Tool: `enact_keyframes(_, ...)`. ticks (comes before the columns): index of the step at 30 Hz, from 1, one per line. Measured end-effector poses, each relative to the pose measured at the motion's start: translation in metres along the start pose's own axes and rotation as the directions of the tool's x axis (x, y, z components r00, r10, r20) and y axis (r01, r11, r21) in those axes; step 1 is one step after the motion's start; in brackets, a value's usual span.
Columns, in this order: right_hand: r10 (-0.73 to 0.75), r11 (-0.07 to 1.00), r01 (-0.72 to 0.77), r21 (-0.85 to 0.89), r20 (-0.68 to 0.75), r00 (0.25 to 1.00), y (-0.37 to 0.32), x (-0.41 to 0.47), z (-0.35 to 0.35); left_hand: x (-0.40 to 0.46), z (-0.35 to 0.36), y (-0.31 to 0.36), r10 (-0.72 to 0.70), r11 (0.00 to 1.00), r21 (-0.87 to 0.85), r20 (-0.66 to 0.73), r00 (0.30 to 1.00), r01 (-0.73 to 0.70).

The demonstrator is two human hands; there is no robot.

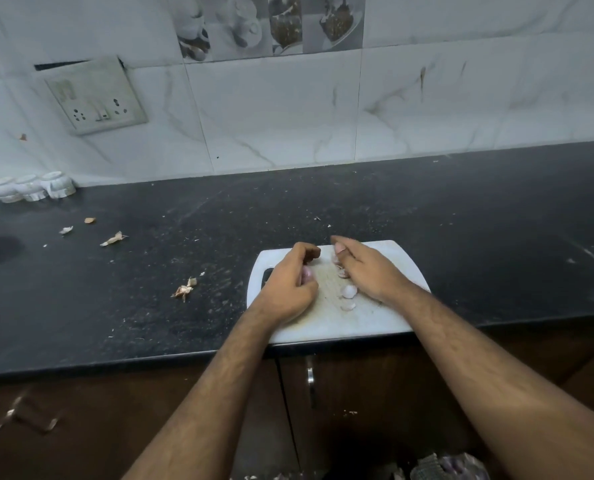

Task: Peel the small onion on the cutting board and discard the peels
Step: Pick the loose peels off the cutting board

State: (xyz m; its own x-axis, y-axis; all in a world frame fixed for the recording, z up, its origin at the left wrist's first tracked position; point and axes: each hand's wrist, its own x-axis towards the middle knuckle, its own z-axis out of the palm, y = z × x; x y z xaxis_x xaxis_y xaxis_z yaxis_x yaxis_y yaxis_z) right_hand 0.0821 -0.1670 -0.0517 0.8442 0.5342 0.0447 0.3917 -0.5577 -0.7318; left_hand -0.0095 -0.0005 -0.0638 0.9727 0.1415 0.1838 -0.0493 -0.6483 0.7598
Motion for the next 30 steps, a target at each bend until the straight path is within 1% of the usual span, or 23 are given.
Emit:
enact_keyframes(2,-0.083,0.989,0.085,-0.117,0.02,0.996,0.002,-0.004,0.003,0.003,0.001,-0.006,0.017,1.0,-0.018,-0.036,0.999,-0.017)
enact_keyframes(3,-0.117,0.987,0.118,-0.11,0.017,0.993,0.003,-0.007,0.004,0.004,0.001,-0.008,0.023,1.0,-0.02,-0.055,0.998,-0.024)
enact_keyframes(5,-0.151,0.989,0.151,-0.004,0.053,0.987,0.003,-0.016,0.001,0.005,0.001,-0.009,0.026,1.0,-0.005,-0.086,0.996,-0.027)
enact_keyframes(7,-0.168,0.985,0.161,0.058,0.151,0.974,0.004,-0.025,-0.001,0.005,0.003,-0.007,0.025,1.0,0.0,-0.083,0.996,-0.025)
enact_keyframes(9,-0.15,0.983,0.12,0.141,0.223,0.963,0.007,-0.032,-0.003,0.004,0.005,-0.005,0.02,1.0,0.007,-0.082,0.996,-0.02)
enact_keyframes(10,-0.137,0.977,0.094,0.194,0.222,0.965,0.008,-0.035,-0.003,0.003,0.005,-0.004,0.013,1.0,0.009,-0.083,0.996,-0.013)
enact_keyframes(11,-0.126,0.969,0.082,0.232,0.18,0.976,0.009,-0.036,-0.005,0.003,0.005,-0.003,0.008,1.0,0.012,-0.083,0.997,-0.007)
enact_keyframes(12,-0.104,0.969,0.083,0.234,0.079,0.991,0.01,-0.036,-0.008,0.002,0.005,-0.001,0.004,1.0,0.019,-0.082,0.997,-0.003)
enact_keyframes(13,-0.054,0.97,0.066,0.232,-0.056,0.997,0.011,-0.035,-0.01,0.001,0.005,0.0,0.007,0.999,0.037,-0.081,0.997,-0.004)
enact_keyframes(14,0.031,0.968,0.021,0.25,-0.201,0.979,0.014,-0.034,-0.013,0.001,0.005,0.001,0.018,0.998,0.065,-0.08,0.997,-0.013)
enact_keyframes(15,0.124,0.952,-0.02,0.306,-0.324,0.938,0.016,-0.034,-0.015,0.001,0.005,0.002,0.037,0.995,0.097,-0.075,0.997,-0.03)
enact_keyframes(16,0.205,0.927,-0.047,0.372,-0.4,0.893,0.017,-0.034,-0.015,0.001,0.006,0.002,0.057,0.991,0.122,-0.067,0.996,-0.048)
enact_keyframes(17,0.257,0.908,-0.065,0.413,-0.429,0.866,0.016,-0.035,-0.013,0.002,0.006,0.001,0.071,0.989,0.135,-0.062,0.996,-0.062)
enact_keyframes(20,0.297,0.902,-0.087,0.422,-0.464,0.835,0.003,-0.033,0.003,0.004,0.007,-0.001,0.074,0.988,0.138,-0.052,0.996,-0.066)
enact_keyframes(23,0.331,0.915,-0.095,0.392,-0.595,0.732,-0.019,-0.031,0.025,0.002,0.004,0.001,0.068,0.991,0.117,-0.036,0.997,-0.063)
enact_keyframes(25,0.318,0.93,-0.1,0.353,-0.639,0.7,-0.031,-0.027,0.042,0.0,0.003,0.005,0.069,0.992,0.105,-0.021,0.997,-0.067)
enact_keyframes(27,0.299,0.925,-0.068,0.374,-0.606,0.737,-0.044,-0.025,0.052,-0.002,0.002,0.009,0.061,0.994,0.094,-0.006,0.998,-0.06)
enact_keyframes(30,0.339,0.847,-0.028,0.531,-0.498,0.798,-0.052,-0.021,0.049,-0.005,0.001,0.011,0.015,0.998,0.069,-0.031,0.999,-0.013)
